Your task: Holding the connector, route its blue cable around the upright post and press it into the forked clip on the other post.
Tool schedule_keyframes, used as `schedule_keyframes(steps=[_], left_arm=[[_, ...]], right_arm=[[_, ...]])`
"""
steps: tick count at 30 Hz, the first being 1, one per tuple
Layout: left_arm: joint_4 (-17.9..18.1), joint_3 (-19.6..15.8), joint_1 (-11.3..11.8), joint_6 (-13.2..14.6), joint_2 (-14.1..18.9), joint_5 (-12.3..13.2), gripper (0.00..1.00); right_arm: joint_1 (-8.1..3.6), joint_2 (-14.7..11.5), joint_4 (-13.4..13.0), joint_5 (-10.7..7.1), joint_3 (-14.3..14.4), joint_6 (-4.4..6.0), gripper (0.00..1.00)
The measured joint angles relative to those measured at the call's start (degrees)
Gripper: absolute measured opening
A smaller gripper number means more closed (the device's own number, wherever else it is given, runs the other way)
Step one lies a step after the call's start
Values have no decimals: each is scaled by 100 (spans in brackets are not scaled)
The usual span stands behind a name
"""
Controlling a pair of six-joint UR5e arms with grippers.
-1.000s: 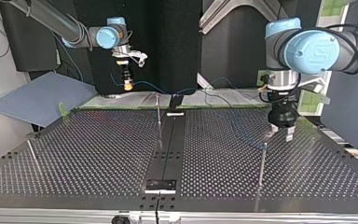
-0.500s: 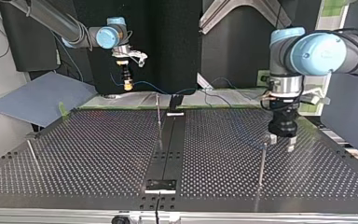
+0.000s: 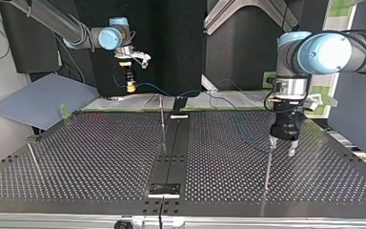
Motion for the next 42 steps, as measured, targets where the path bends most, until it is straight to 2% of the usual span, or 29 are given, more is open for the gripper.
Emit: schedule_keyframes(steps=[6,13,20,34,42], left_arm=[[316,-46,28,-380,-106,232,100],[199,-57,51,-743,-340,93,100],[211,-48,120,-886,-362,103,100],[843,-18,361,-1507,-360,757,100],[992,-11,494,-1604,-362,821,100]], right_arm=[[-2,0,12,0,0,-7,0],[0,0,30,2,0,-10,0],[-1,0,34,4,0,-10,0],[1,0,50,4,0,-26,0],[3,0,57,8,0,-44,0]])
